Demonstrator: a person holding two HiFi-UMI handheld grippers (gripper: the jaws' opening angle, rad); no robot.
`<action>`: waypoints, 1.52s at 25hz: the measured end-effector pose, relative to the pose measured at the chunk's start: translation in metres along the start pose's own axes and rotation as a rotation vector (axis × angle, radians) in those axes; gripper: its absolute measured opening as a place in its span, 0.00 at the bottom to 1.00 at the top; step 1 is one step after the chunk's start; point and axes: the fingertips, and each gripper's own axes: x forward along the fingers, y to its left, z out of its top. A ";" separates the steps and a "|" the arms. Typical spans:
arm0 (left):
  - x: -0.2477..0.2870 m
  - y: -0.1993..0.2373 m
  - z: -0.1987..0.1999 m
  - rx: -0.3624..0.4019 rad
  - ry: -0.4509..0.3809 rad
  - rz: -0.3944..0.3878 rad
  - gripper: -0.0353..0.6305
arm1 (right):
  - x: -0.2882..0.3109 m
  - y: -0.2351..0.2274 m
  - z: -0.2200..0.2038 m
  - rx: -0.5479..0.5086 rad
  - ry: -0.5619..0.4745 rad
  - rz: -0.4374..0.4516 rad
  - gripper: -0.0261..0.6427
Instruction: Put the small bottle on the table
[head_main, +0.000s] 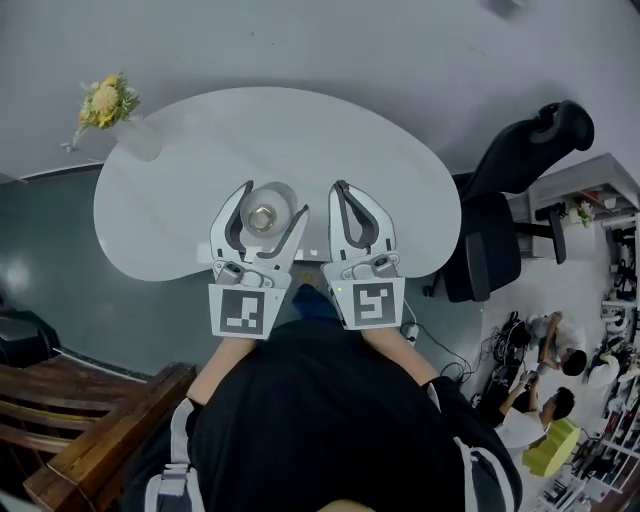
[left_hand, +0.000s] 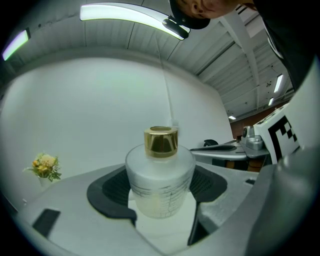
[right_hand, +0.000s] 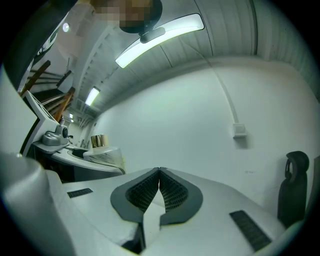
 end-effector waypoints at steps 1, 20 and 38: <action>0.007 0.001 0.000 0.001 0.001 0.005 0.56 | 0.005 -0.005 -0.002 0.003 0.001 0.006 0.07; 0.072 0.007 0.002 0.005 0.023 0.070 0.56 | 0.047 -0.054 -0.025 0.016 0.010 0.061 0.07; 0.108 0.027 0.004 0.047 0.003 -0.038 0.56 | 0.079 -0.061 -0.029 0.006 0.012 -0.022 0.07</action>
